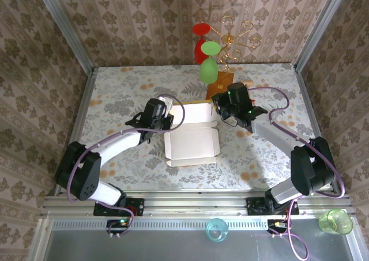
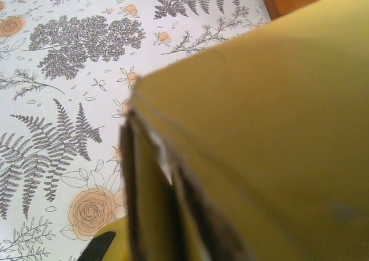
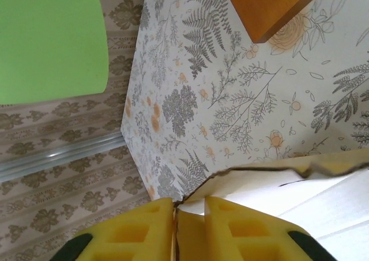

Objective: Fold the paper box

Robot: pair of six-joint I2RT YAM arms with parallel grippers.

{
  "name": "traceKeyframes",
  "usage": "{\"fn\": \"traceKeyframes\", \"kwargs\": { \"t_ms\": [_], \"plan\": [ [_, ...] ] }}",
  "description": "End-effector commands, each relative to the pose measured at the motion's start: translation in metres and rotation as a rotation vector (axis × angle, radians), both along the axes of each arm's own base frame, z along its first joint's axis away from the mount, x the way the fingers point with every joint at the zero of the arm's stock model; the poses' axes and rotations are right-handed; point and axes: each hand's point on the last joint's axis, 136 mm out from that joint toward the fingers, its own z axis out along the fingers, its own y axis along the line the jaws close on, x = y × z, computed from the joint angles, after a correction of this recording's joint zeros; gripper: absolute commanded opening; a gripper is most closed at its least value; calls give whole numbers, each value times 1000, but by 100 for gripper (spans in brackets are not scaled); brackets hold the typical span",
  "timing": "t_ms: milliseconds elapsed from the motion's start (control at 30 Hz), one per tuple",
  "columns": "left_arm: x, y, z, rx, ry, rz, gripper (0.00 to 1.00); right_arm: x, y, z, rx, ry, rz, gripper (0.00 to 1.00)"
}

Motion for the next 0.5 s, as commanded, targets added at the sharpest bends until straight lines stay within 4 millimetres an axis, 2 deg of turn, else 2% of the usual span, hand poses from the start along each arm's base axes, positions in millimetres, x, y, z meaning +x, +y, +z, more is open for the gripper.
{"fn": "traceKeyframes", "kwargs": {
  "t_ms": [0,67,100,167,233,333,367,467],
  "plan": [
    [5,-4,9,-15,14,5,0,-3,4,-1,20,12,4,13],
    [6,-4,11,-14,22,11,0,-4,4,-3,16,18,3,12],
    [6,-4,11,-10,28,13,0,-4,2,-2,17,15,2,16],
    [6,-1,13,-2,31,23,0,-5,-1,2,13,4,0,26],
    [5,2,17,-2,31,29,0,-6,-10,14,-5,-44,-6,38],
    [5,8,26,-27,50,54,0,-17,-31,32,-57,-127,-32,52],
    [6,10,29,-36,62,63,0,-23,-38,33,-74,-141,-39,54],
    [5,11,33,-48,104,63,0,-43,-49,18,-108,-145,-26,56]
  ]
}}
